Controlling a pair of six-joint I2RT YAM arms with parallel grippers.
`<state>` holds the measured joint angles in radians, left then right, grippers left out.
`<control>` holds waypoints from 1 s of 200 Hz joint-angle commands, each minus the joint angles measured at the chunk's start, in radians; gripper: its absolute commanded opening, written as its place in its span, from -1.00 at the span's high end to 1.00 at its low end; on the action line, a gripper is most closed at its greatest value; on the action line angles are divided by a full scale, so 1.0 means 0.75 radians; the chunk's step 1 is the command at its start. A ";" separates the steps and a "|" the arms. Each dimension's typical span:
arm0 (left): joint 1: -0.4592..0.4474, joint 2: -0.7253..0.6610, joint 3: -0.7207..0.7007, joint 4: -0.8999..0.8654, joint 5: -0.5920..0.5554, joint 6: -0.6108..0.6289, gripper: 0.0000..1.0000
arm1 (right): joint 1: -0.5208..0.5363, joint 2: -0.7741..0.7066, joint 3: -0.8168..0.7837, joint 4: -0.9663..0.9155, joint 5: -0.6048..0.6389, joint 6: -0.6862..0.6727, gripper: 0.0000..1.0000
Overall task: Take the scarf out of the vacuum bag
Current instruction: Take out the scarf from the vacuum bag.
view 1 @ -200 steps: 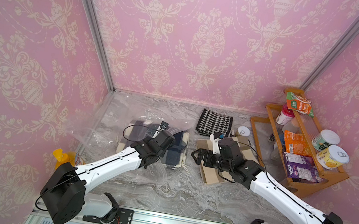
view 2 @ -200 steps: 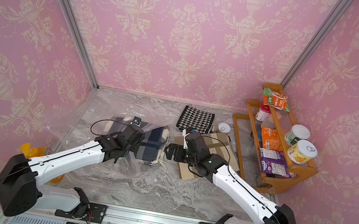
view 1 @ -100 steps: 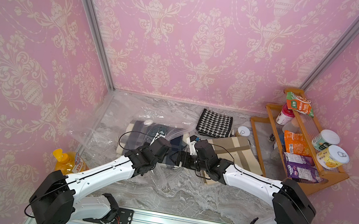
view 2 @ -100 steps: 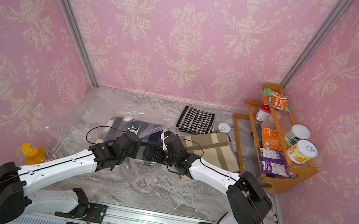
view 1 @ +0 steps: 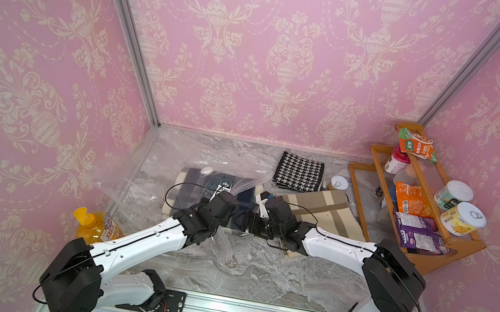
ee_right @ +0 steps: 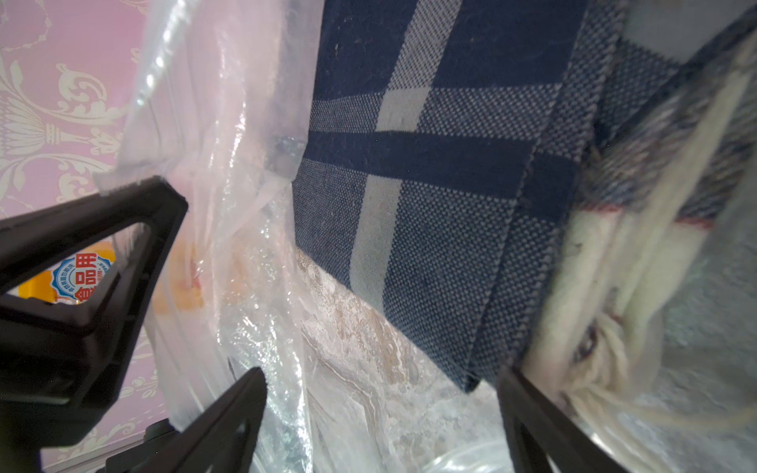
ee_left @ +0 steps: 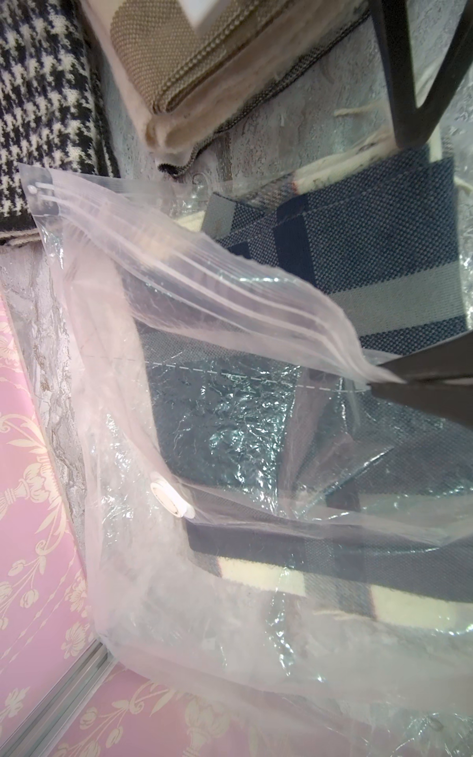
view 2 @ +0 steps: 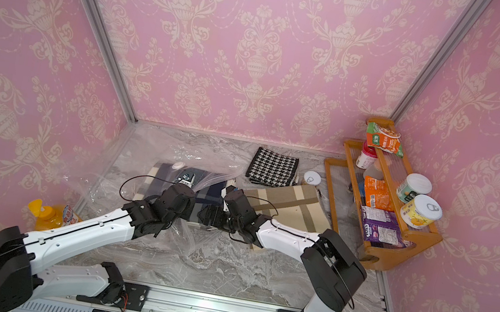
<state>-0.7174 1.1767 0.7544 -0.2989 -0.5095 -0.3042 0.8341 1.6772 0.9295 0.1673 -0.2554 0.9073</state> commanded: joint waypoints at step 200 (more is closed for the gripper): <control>-0.009 -0.053 -0.020 -0.043 -0.004 0.013 1.00 | 0.054 0.073 0.139 -0.086 0.048 0.094 -0.83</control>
<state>-0.7177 1.1568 0.7544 -0.3035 -0.5098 -0.3042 0.8665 1.7241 0.9985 0.1173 -0.2134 0.9497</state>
